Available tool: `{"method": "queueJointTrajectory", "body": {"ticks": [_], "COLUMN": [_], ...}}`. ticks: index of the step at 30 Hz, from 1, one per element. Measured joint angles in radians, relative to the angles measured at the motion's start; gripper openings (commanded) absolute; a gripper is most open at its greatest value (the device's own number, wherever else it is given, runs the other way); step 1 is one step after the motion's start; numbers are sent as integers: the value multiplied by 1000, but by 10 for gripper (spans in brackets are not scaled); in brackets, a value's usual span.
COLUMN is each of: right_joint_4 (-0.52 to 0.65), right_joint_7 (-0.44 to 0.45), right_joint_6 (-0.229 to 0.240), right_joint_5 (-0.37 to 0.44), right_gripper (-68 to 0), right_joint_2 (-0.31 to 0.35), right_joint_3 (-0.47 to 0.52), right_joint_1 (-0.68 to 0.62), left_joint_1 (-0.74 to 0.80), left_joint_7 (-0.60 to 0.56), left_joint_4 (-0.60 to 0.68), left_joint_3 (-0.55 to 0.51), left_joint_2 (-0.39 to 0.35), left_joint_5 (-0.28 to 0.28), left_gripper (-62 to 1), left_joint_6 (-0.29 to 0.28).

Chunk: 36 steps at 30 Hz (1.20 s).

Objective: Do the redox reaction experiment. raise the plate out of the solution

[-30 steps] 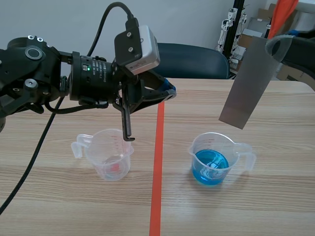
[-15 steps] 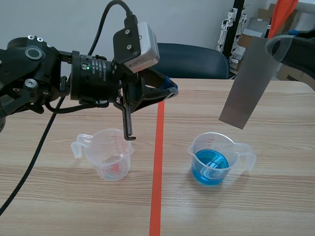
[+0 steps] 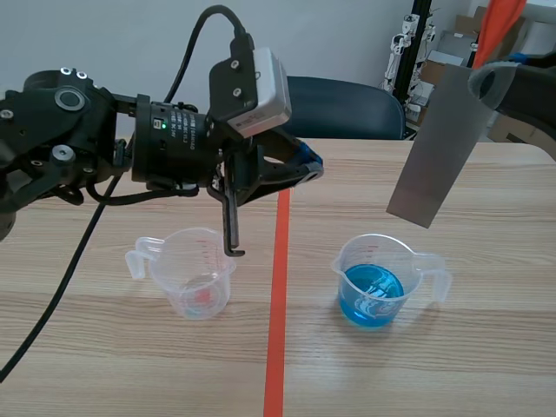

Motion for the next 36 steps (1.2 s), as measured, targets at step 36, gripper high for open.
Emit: {"method": "queueJointTrajectory", "body": {"ticks": [36], "right_joint_4": [0], "right_joint_7": [0], "right_joint_6": [0], "right_joint_5": [0], "right_gripper": [-671], "right_joint_2": [0], "right_joint_3": [0], "right_joint_1": [0], "left_joint_1": [-19], "left_joint_7": [-6], "left_joint_4": [1], "left_joint_3": [32], "left_joint_2": [14], "left_joint_5": [22], "left_gripper": [-579], "left_joint_6": [0]}}
